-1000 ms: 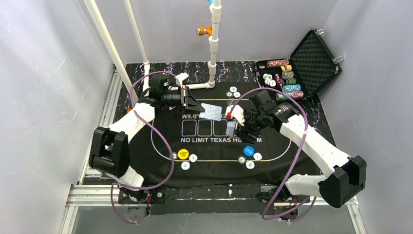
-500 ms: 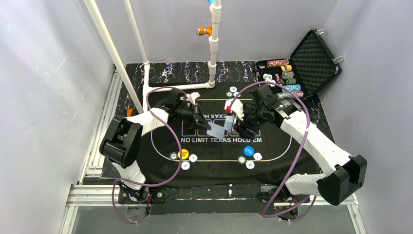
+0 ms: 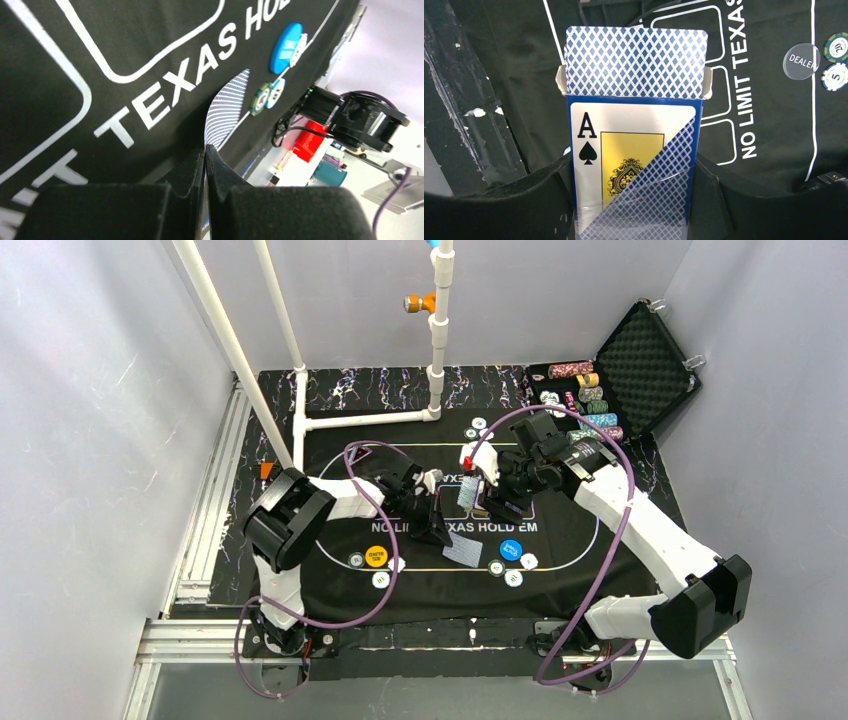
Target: Distribute texas hold em gaming equipment
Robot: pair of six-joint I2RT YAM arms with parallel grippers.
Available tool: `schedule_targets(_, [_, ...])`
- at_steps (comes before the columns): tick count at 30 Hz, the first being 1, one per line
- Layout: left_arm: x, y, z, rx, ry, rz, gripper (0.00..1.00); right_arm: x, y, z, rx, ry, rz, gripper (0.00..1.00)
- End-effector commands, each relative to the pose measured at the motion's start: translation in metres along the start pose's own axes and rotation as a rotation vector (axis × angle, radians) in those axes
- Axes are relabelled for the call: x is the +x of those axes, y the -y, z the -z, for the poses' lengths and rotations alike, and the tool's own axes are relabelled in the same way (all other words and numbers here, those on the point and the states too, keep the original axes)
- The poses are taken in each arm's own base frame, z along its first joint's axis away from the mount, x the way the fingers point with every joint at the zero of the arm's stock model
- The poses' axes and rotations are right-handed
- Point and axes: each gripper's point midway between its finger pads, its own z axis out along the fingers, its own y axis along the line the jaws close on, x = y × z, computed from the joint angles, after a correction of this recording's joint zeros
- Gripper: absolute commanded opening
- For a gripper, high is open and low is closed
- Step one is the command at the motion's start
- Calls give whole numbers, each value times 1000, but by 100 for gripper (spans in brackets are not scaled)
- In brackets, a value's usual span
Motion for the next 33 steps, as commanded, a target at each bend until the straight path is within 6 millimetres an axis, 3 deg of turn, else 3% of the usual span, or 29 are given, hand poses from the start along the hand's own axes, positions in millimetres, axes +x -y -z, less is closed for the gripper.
schedule_targets(1, [3, -1, -19, -51, 14, -23, 0, -25, 7, 11, 24, 75, 24, 1])
schedule_targets(13, [8, 13, -52, -36, 16, 28, 0, -21, 6, 10, 28, 76, 16, 1])
schedule_targets(22, [0, 29, -64, 5, 24, 40, 0, -21, 6, 10, 27, 79, 10, 1])
schedule_targets(28, [6, 36, -68, 19, 8, 30, 0, -20, 6, 10, 25, 78, 10, 1])
schedule_targets(29, [7, 36, -67, 22, 5, 30, 3, -20, 6, 10, 25, 78, 10, 1])
schedule_targets(33, [10, 37, -48, 47, -3, 41, 35, -20, 6, 11, 29, 79, 12, 1])
